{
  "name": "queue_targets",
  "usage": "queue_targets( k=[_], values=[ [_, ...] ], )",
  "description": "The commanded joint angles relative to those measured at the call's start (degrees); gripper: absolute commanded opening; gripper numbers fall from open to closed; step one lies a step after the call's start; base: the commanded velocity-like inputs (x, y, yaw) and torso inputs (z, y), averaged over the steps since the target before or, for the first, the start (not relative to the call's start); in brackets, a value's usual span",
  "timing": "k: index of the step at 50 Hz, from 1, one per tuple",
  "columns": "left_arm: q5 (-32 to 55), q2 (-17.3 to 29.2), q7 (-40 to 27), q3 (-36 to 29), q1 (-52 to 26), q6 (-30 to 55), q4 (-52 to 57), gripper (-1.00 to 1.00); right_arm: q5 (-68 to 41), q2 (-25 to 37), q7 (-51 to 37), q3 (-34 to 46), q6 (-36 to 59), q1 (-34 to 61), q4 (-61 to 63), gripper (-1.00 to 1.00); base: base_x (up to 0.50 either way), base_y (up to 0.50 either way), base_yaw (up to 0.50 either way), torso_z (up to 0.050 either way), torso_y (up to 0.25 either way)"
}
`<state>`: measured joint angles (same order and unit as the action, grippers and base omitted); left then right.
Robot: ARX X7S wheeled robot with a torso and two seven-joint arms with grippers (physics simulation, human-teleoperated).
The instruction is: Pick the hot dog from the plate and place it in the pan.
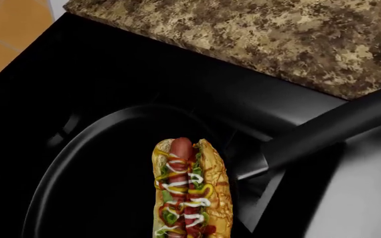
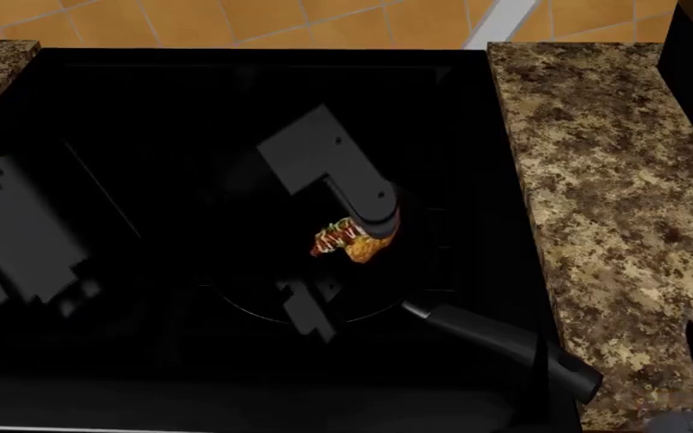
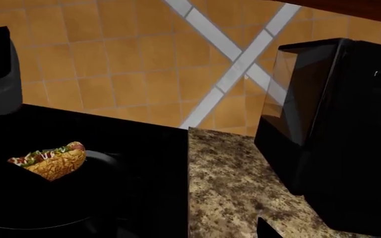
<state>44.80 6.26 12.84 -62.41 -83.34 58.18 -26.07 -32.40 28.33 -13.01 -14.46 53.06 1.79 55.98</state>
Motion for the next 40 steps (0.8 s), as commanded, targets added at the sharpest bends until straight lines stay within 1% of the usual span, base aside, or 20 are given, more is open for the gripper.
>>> queue_targets(
  k=[1, 8, 18, 28, 31, 32, 34, 40],
  values=[
    [-0.8, -1.1, -0.7, 0.0, 0.6, -2.0, -2.5, -1.00, 0.5, -0.2, 0.1, 0.1, -1.5, -1.4, -0.3, 1.00, 0.00, 0.00, 0.00, 0.000, 0.000],
    [-1.1, -1.0, -0.6, -0.8, 1.2, -2.5, -2.8, -1.00, 0.7, -0.2, 0.0, -0.2, -2.5, -2.6, -0.4, 1.00, 0.00, 0.00, 0.00, 0.000, 0.001],
    [-1.7, -2.0, 0.1, -1.4, 1.0, -3.6, -5.8, -1.00, 1.1, -0.2, -0.1, 0.5, -3.7, -3.3, -1.1, 1.00, 0.00, 0.00, 0.00, 0.000, 0.000],
    [-3.3, -3.9, 2.4, -2.5, -0.1, -6.5, -12.7, -1.00, 1.0, -0.1, -0.3, 0.8, -4.2, -3.5, -1.4, 1.00, 0.00, 0.00, 0.00, 0.000, 0.001],
    [-4.0, -5.1, 3.5, -2.9, -0.6, -8.2, -16.8, -1.00, 1.5, -0.2, -0.2, 1.2, -5.0, -3.9, -1.8, 1.00, 0.00, 0.00, 0.00, 0.000, 0.000],
    [-4.6, -5.9, 4.5, -3.5, -0.9, -9.6, -19.9, -1.00, 1.9, -0.3, 0.0, 1.5, -5.6, -4.3, -2.2, 1.00, 0.00, 0.00, 0.00, 0.000, 0.000],
    [-3.5, -6.2, 4.5, -4.8, -1.4, -10.6, -21.6, -1.00, 2.0, -0.3, 0.1, 1.5, -6.0, -4.6, -2.4, 1.00, 0.00, 0.00, 0.00, 0.000, 0.000],
    [8.1, -6.2, 2.4, -15.6, -4.3, -15.8, -26.7, -1.00, 1.9, -0.1, 0.0, 1.4, -6.2, -4.8, -2.4, 1.00, 0.00, 0.00, 0.00, 0.000, 0.000]
  ],
)
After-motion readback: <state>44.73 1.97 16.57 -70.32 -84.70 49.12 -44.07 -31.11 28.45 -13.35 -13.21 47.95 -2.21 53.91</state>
